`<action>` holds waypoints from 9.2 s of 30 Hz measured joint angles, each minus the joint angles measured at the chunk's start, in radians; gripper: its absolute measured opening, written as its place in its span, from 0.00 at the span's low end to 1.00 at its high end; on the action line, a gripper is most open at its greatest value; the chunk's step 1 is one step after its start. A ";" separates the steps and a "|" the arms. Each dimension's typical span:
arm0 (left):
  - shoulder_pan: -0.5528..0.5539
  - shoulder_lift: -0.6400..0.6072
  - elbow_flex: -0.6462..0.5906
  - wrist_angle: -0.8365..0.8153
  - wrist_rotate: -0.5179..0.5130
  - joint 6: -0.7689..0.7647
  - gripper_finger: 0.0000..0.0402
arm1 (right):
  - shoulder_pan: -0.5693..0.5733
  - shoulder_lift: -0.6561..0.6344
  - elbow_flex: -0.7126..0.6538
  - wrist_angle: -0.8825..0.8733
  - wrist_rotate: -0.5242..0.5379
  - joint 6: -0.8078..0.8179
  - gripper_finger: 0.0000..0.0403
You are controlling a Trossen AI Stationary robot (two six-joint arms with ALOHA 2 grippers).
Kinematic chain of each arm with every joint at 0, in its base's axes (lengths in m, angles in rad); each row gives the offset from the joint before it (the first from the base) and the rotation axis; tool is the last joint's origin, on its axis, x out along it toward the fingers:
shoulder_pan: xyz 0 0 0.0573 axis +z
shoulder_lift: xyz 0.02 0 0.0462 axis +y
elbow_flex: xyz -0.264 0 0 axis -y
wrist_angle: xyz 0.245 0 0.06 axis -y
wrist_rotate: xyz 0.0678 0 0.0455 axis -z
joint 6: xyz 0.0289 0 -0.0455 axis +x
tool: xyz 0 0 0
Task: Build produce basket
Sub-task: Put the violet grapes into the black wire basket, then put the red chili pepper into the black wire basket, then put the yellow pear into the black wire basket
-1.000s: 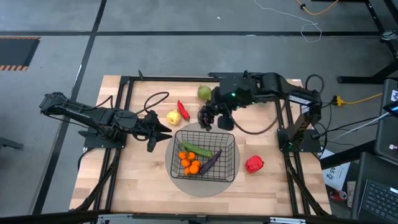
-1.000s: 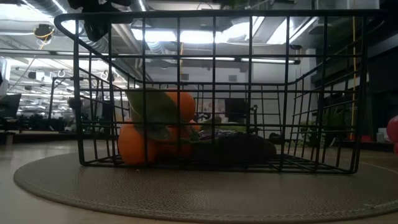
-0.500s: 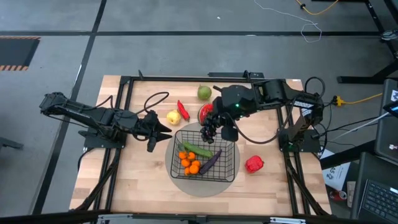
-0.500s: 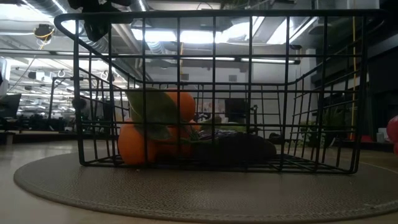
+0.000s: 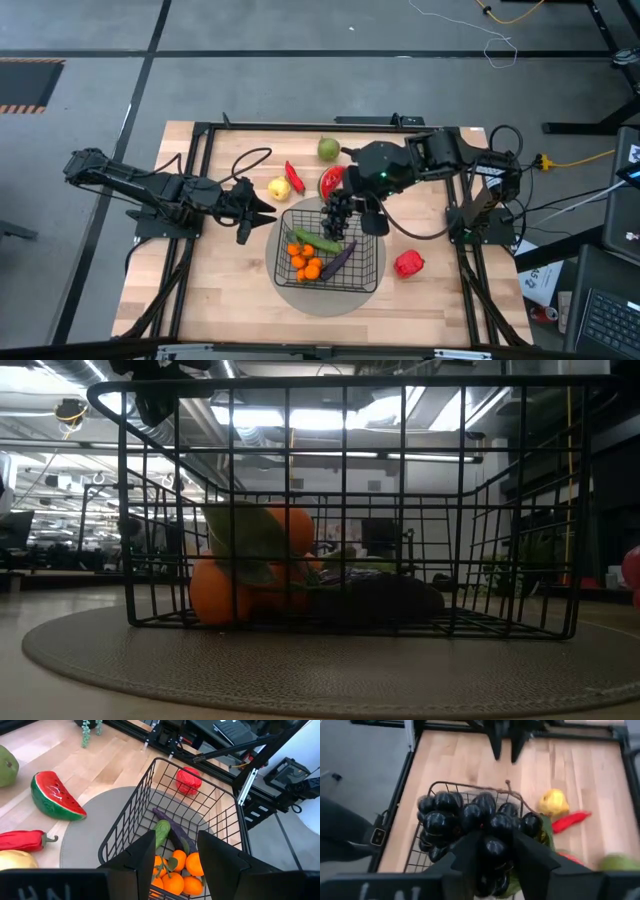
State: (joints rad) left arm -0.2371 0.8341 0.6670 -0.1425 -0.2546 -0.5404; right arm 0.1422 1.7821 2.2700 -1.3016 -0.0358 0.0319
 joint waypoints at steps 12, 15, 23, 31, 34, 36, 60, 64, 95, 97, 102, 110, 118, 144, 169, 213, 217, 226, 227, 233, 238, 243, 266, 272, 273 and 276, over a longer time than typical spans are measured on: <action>0.000 0.000 0.000 0.000 -0.025 0.000 0.35 | 0.011 0.000 0.000 0.062 0.001 -0.093 0.48; 0.000 0.000 0.000 0.000 -0.025 0.000 0.35 | 0.011 0.000 0.000 0.065 0.007 -0.094 0.49; 0.000 0.000 0.000 0.000 -0.027 0.000 0.35 | 0.011 0.000 0.000 0.063 0.193 -0.095 0.49; 0.000 0.000 0.000 0.000 -0.080 -0.001 0.35 | 0.005 0.000 0.000 0.063 0.628 -0.148 0.49; 0.000 0.000 0.000 0.000 -0.083 -0.002 0.35 | -0.015 0.000 -0.001 0.064 0.757 -0.123 0.49; 0.000 0.000 0.000 0.000 -0.083 -0.002 0.35 | -0.037 0.000 -0.003 0.066 0.780 -0.097 0.49; -0.022 -0.029 0.001 -0.080 -0.017 -0.061 0.35 | -0.216 0.290 -0.004 0.270 0.421 0.146 0.49; -0.049 -0.056 0.001 -0.093 -0.006 -0.062 0.35 | -0.228 0.385 -0.004 0.265 0.355 0.133 0.49; -0.079 -0.199 0.000 -0.165 -0.025 -0.027 0.34 | -0.332 0.709 -0.005 0.440 0.193 0.407 0.49; -0.079 -0.200 0.000 -0.165 -0.025 -0.027 0.34 | -0.331 0.723 -0.005 0.446 0.193 0.416 0.49; -0.079 -0.200 0.000 -0.165 -0.025 -0.026 0.34 | -0.330 0.752 -0.004 0.448 0.228 0.435 0.49; -0.079 -0.200 0.000 -0.165 -0.012 -0.049 0.34 | -0.331 0.797 -0.005 0.436 0.252 0.439 0.49; -0.079 -0.200 0.000 -0.180 -0.008 -0.027 0.34 | -0.329 0.801 -0.003 0.426 0.166 0.457 0.48; -0.080 -0.200 0.000 -0.189 -0.017 -0.029 0.34 | -0.293 0.520 0.055 0.255 0.087 0.292 0.20; -0.080 -0.200 0.000 -0.217 -0.052 -0.023 0.34 | -0.036 0.168 0.056 -0.017 -0.110 0.225 0.26; -0.080 -0.200 0.000 -0.235 -0.051 -0.024 0.34 | 0.064 0.176 0.055 -0.028 -0.036 0.405 0.55; -0.080 -0.200 0.000 -0.235 -0.051 -0.024 0.34 | 0.063 0.176 0.055 -0.028 -0.036 0.405 0.55; -0.080 -0.200 0.000 -0.242 -0.051 -0.024 0.34 | 0.063 0.176 0.055 -0.028 -0.035 0.405 0.55; -0.080 -0.199 0.000 -0.242 -0.051 -0.024 0.34 | 0.063 0.176 0.055 -0.028 -0.035 0.405 0.55; -0.080 -0.200 0.000 -0.250 -0.051 -0.024 0.34 | 0.063 0.176 0.055 -0.027 -0.035 0.405 0.55; -0.080 -0.199 0.000 -0.307 -0.097 -0.032 0.34 | 0.063 0.176 0.055 -0.027 -0.034 0.405 0.55; -0.080 -0.192 0.000 -0.368 -0.171 -0.053 0.34 | 0.063 0.176 0.055 -0.027 -0.034 0.402 0.55; -0.067 0.096 0.001 -0.451 -0.100 -0.238 0.34 | 0.036 0.176 0.055 0.057 -0.034 0.351 0.55; -0.007 0.191 0.001 -0.451 -0.053 -0.234 0.34 | 0.036 0.176 0.055 0.057 -0.035 0.352 0.55; 0.002 0.208 0.001 -0.451 -0.045 -0.227 0.34 | 0.036 0.176 0.055 0.056 -0.035 0.352 0.55; 0.027 0.252 0.000 -0.437 -0.030 -0.205 0.34 | 0.037 0.176 0.055 0.055 -0.036 0.352 0.55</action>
State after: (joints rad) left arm -0.2103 1.0861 0.6674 -0.5795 -0.2851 -0.7458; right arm 0.1787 1.9583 2.3249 -1.2461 -0.0715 0.3836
